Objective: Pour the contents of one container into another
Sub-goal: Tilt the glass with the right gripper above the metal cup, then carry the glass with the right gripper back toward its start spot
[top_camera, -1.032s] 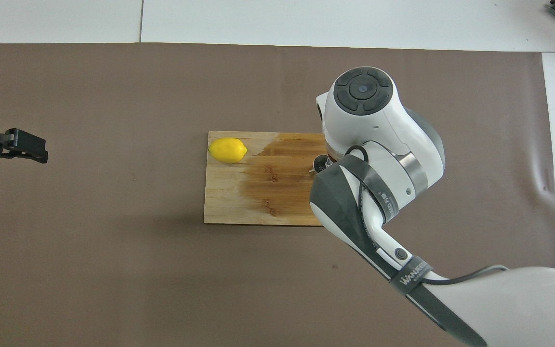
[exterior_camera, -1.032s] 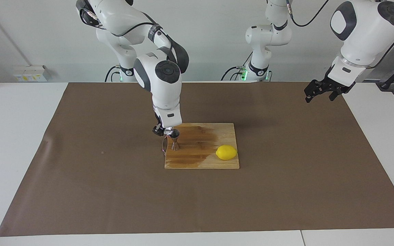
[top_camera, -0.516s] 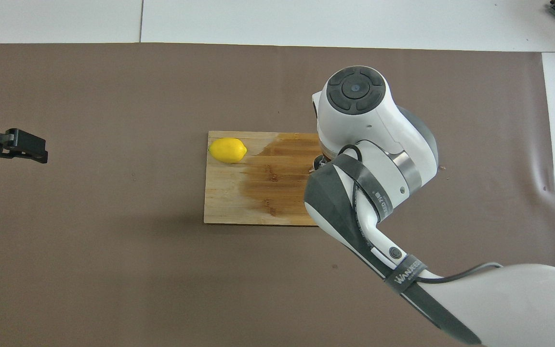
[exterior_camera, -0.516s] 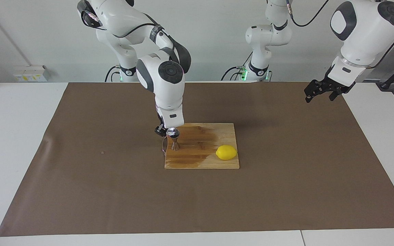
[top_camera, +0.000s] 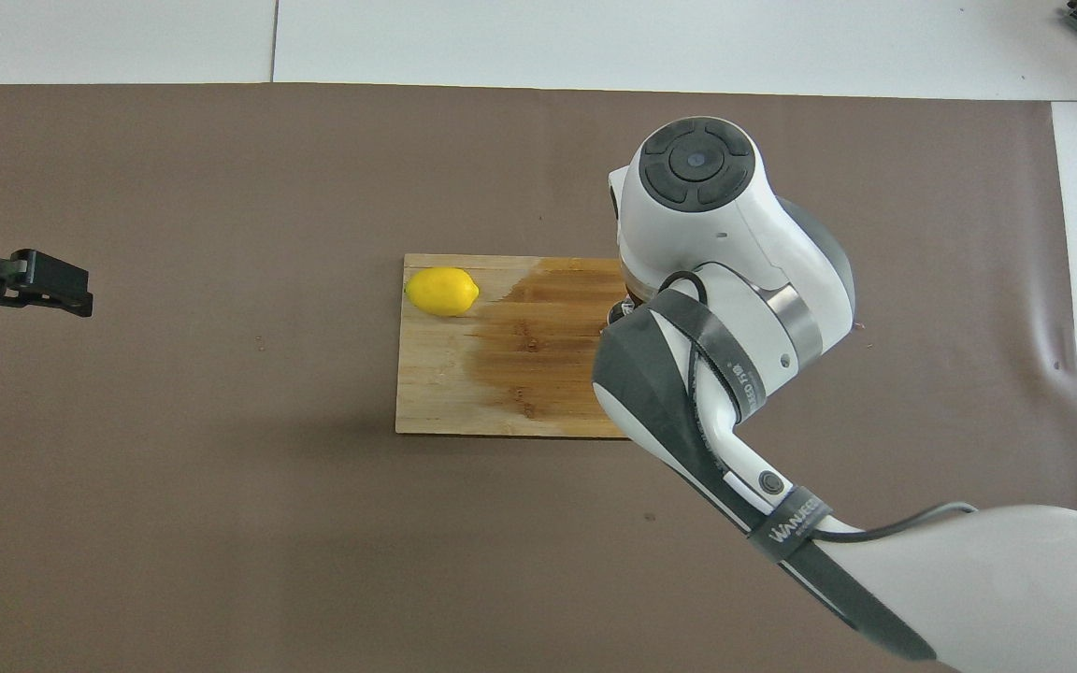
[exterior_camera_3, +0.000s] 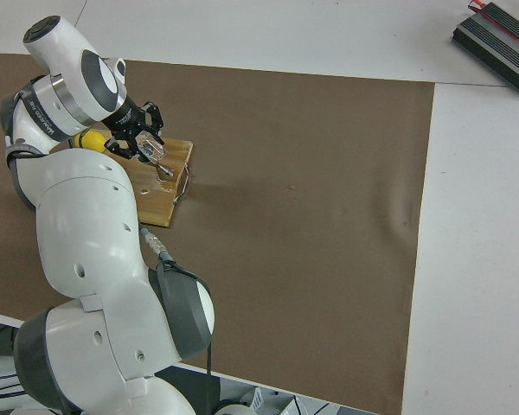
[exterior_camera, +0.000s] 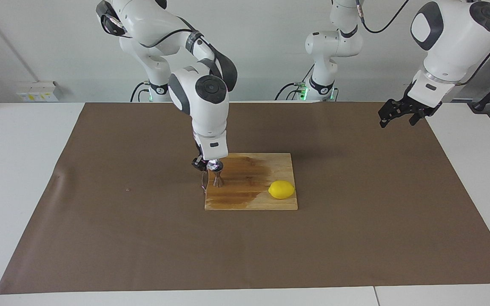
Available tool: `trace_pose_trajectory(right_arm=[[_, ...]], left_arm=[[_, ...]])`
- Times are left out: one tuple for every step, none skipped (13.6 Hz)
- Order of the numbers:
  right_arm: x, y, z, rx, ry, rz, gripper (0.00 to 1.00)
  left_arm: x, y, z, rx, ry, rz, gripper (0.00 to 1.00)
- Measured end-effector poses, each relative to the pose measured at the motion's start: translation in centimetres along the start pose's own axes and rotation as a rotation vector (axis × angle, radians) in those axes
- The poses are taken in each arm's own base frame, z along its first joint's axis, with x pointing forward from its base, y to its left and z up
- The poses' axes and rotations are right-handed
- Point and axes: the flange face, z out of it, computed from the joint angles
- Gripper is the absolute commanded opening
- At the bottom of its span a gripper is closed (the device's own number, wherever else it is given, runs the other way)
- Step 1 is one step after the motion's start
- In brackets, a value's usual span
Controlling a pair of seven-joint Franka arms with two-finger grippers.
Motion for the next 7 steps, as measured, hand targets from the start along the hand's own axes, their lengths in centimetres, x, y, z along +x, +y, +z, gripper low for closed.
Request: trace_pose_trajectory(right_arm=[[0.02,0.04,0.02,0.001,0.0,0.0,0.0],[0.04,0.07,0.0,0.001,0.001,0.001,0.0],[0.05,0.1,-0.03,0.001,0.002,0.002,0.0],[0.05,0.12,-0.07,0.0,0.003,0.002,0.0],[0.06,0.15,-0.17,-0.001,0.005,0.004,0.0],[0.09,0.15,-0.41,-0.002,0.009,0.004,0.0],[0.18,0.04,-0.91,-0.005,0.019,0.003,0.0]], left_arm=[[0.0,0.0,0.0,0.0,0.0,0.0,1.0],[0.0,0.0,0.0,0.0,0.0,0.0,1.0],[0.0,0.0,0.0,0.0,0.0,0.0,1.0],[0.0,0.0,0.0,0.0,0.0,0.0,1.0],[0.0,0.0,0.0,0.0,0.0,0.0,1.0],[0.0,0.0,0.0,0.0,0.0,0.0,1.0],[0.0,0.0,0.0,0.0,0.0,0.0,1.0]])
